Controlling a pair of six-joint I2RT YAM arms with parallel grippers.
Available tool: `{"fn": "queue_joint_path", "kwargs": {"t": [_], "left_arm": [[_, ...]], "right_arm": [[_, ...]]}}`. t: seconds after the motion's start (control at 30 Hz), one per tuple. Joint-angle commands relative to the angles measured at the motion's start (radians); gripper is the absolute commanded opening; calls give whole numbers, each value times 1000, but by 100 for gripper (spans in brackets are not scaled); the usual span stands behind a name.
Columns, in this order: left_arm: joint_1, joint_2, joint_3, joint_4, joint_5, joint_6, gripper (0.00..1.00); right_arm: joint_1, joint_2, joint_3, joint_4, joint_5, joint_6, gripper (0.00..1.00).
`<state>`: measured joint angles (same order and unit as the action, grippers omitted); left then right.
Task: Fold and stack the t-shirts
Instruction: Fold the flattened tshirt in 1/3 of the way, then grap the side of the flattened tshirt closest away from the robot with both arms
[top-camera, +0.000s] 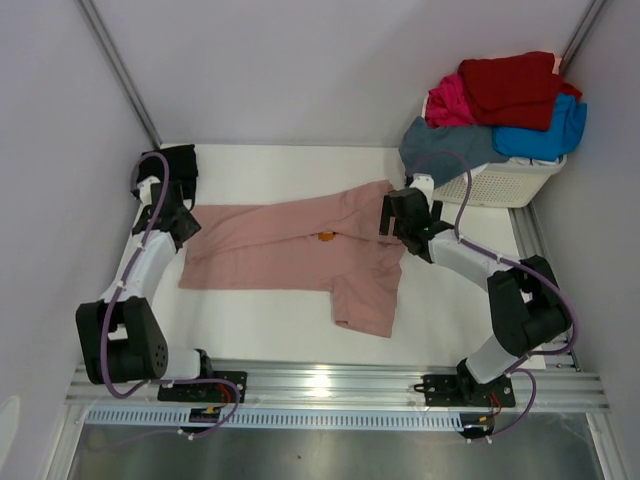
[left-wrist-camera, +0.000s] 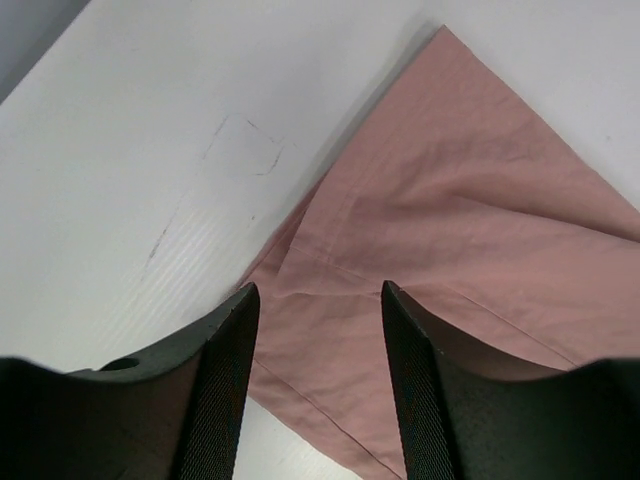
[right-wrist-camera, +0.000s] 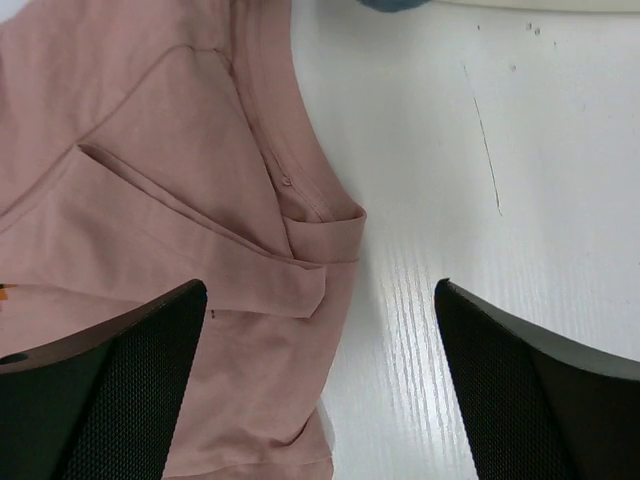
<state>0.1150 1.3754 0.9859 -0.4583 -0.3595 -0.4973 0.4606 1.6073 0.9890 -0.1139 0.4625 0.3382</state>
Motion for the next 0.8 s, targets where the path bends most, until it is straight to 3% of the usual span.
{"fn": "queue_joint_path", "kwargs": {"t": [0.0, 0.13, 0.27, 0.6, 0.77], "left_arm": [[9, -64, -32, 60, 70, -15, 55], [6, -62, -50, 63, 229, -87, 48], [-9, -130, -208, 150, 350, -176, 44], [-64, -521, -565, 201, 261, -379, 39], [-64, -599, -570, 136, 220, -371, 39]], "right_arm": [[-7, -37, 42, -4, -13, 13, 99], [15, -27, 13, -7, -93, 59, 100], [62, -43, -68, 31, -134, 99, 99], [161, -115, -222, 66, -84, 139, 99], [197, -159, -280, 62, -84, 159, 99]]}}
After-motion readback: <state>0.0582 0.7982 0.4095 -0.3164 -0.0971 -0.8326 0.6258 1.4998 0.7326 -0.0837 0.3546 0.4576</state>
